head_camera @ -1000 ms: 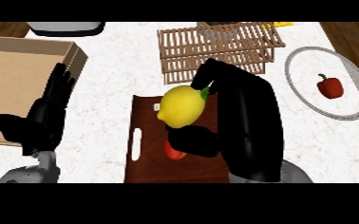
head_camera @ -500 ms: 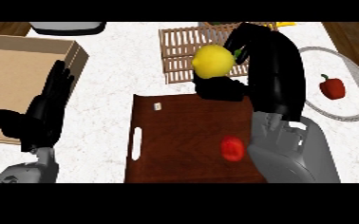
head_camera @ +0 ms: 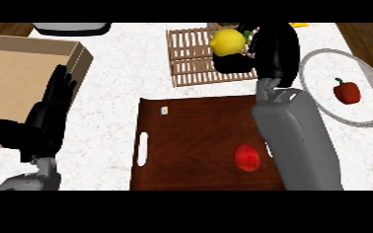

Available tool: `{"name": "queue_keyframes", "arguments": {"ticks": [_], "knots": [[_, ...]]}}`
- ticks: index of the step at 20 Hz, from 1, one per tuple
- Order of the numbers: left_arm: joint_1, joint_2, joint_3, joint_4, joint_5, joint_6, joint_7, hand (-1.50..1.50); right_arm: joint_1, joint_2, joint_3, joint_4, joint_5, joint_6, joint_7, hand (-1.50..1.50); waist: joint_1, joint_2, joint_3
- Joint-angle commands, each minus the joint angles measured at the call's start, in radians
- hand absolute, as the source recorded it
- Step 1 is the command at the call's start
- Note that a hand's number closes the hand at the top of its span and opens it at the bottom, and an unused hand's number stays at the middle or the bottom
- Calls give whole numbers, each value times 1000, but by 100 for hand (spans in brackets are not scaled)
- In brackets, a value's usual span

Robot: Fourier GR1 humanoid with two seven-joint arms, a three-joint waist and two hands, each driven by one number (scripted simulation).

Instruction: Pick the lemon from the tray and place it in the tiered shelf

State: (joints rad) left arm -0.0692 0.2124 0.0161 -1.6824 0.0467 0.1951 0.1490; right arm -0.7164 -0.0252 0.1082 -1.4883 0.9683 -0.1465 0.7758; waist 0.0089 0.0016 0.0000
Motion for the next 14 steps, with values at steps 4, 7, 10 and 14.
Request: {"name": "queue_keyframes", "arguments": {"ticks": [4, 7, 10, 14], "knots": [[44, -6, 2, -62, -13, -14, 26, 0, -82, -29, -106, 271, -50, -141, -207, 150, 4, 0, 0], [-17, -3, -7, -46, -21, -20, 75, 0, -190, -21, -147, 410, -52, -208, -243, 150, 7, 2, 0], [-41, -13, 10, -31, -27, -9, 66, 0, -235, -7, -159, 475, -33, -226, -207, 150, 4, 1, 0], [6, -9, 7, -62, -11, -36, 44, 0, -218, -19, -266, 611, -179, -340, -359, -150, 18, 5, 1]]}}
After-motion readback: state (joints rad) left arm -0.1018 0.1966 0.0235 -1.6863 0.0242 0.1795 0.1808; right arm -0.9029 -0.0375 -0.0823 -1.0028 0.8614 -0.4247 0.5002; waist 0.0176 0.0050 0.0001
